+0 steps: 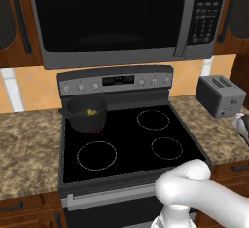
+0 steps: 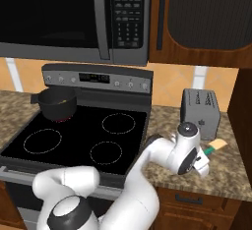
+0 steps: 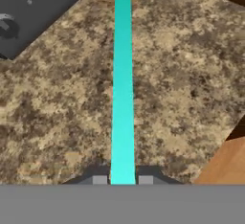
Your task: Put the potato and cucumber in the pot. Retrieve the spatula and lightly stir the vegetables in the pot.
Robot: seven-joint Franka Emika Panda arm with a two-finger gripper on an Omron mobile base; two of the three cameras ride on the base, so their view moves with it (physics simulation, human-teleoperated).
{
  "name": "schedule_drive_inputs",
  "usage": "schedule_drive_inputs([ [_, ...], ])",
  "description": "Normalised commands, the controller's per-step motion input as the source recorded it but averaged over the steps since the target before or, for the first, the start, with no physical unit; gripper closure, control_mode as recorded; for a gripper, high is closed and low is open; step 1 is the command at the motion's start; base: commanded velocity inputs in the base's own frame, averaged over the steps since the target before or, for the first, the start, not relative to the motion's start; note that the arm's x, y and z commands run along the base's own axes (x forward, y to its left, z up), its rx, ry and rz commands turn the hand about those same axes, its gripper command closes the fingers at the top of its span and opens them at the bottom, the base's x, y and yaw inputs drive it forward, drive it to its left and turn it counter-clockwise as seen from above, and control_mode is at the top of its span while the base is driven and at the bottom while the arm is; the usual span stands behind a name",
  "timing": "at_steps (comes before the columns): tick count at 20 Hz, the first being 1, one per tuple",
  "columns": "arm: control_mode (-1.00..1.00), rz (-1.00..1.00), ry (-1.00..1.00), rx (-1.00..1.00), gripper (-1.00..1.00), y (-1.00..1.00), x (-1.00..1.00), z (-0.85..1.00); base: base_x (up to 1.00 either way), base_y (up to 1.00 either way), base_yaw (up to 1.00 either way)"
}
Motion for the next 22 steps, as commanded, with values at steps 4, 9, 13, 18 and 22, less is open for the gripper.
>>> schedule_drive_inputs([
  [4, -1.0, 0.02, -0.11, 0.12, 1.0, 0.64, -0.43, 1.0, 0.0, 0.0, 0.0],
  [9, -1.0, 0.06, -0.09, 0.11, 1.0, 0.98, -0.18, 1.0, 0.0, 0.0, 0.0],
  [13, -1.0, 0.15, -0.06, 0.13, 1.0, 1.0, -0.43, 0.88, 0.0, 0.0, 0.0],
  [18, -1.0, 0.28, 0.0, 0.25, 1.0, 1.0, -0.52, 0.29, 0.0, 0.0, 0.0],
  [22, -1.0, 0.34, -0.02, 0.35, 1.0, 0.94, -0.18, 0.11, 0.0, 0.0, 0.0],
])
